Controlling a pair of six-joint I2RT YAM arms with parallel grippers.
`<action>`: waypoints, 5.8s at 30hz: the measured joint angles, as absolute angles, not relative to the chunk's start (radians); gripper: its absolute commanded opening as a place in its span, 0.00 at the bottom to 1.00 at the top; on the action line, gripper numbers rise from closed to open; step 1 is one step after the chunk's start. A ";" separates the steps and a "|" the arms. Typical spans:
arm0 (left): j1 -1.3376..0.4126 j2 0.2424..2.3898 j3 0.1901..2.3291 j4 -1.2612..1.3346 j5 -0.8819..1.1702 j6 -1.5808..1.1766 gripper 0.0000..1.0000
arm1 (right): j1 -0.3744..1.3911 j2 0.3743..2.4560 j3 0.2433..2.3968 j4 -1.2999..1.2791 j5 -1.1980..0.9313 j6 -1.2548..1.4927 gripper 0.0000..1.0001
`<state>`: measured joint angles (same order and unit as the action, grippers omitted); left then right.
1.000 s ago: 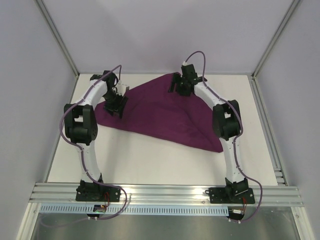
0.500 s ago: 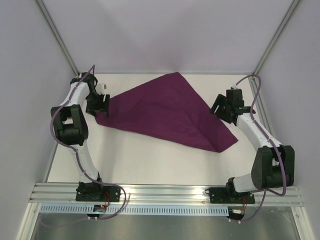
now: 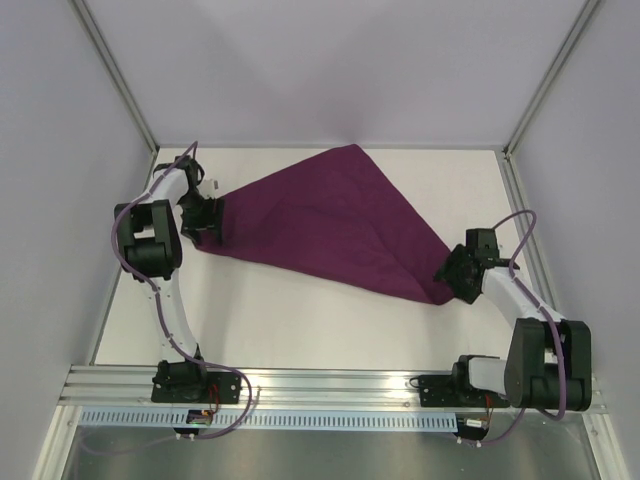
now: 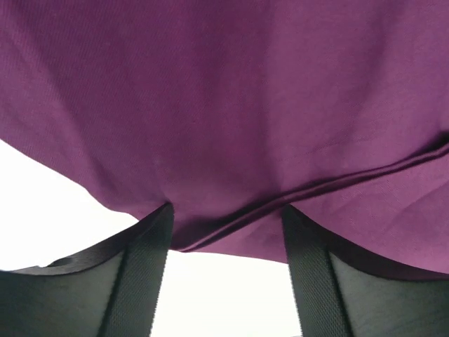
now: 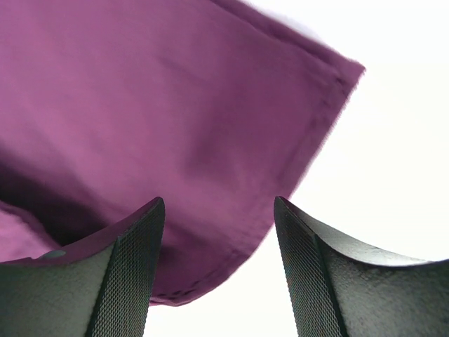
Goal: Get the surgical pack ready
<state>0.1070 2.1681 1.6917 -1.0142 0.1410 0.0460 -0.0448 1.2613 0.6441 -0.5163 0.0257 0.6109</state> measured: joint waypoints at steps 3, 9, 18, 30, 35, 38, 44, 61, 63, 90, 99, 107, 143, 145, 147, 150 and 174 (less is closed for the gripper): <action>0.108 2.172 1.694 -1.015 0.138 0.045 0.59 | -0.055 1.264 0.603 -0.511 0.025 0.628 0.65; 0.117 2.181 1.698 -1.018 0.154 0.046 0.29 | -0.077 1.306 0.601 -0.439 0.015 0.642 0.47; 0.117 2.174 1.677 -1.007 0.179 0.065 0.00 | -0.136 1.394 0.615 -0.308 -0.069 0.647 0.10; 0.138 1.972 1.359 -0.934 0.170 0.126 0.00 | -0.168 1.577 0.797 -0.328 -0.104 0.577 0.36; 0.138 1.928 1.301 -0.941 0.141 0.134 0.05 | -0.169 1.575 0.832 -0.366 -0.089 0.536 0.46; 0.138 1.902 1.303 -0.944 0.129 0.134 0.21 | -0.160 1.542 0.855 -0.431 -0.061 0.513 0.50; 0.125 1.784 1.396 -0.971 0.115 0.139 0.30 | 0.034 1.420 0.966 -0.513 0.102 0.454 0.63; -0.217 1.905 1.467 -0.991 0.127 0.188 0.31 | 0.424 1.760 1.127 -0.476 0.028 0.449 0.00; -0.217 1.952 1.468 -0.992 0.146 0.184 0.31 | 0.430 1.804 1.127 -0.453 0.011 0.465 0.01; -0.221 2.093 1.671 -1.005 0.209 0.141 0.31 | 0.446 1.846 1.282 -0.458 0.060 0.474 0.00; -0.256 2.205 1.745 -1.055 0.223 0.143 0.31 | 0.473 1.972 1.350 -0.481 0.010 0.473 0.01; -0.255 2.240 1.790 -1.087 0.215 0.140 0.30 | 0.473 1.996 1.377 -0.513 0.025 0.474 0.01; -0.264 2.060 1.475 -1.060 0.168 0.169 0.31 | 0.463 1.747 1.020 -0.407 -0.018 0.523 0.03; -0.253 2.056 1.472 -1.058 0.184 0.171 0.31 | 0.463 1.738 1.018 -0.414 -0.008 0.522 0.04; -0.234 2.043 1.461 -1.050 0.202 0.170 0.31 | 0.463 1.715 1.018 -0.433 0.005 0.516 0.06; -0.179 1.998 1.439 -1.035 0.210 0.166 0.32 | 0.463 1.648 1.029 -0.473 0.027 0.501 0.07; 0.300 1.964 1.404 -0.848 0.069 -0.130 0.73 | 0.372 1.463 1.021 -0.537 0.088 0.473 0.07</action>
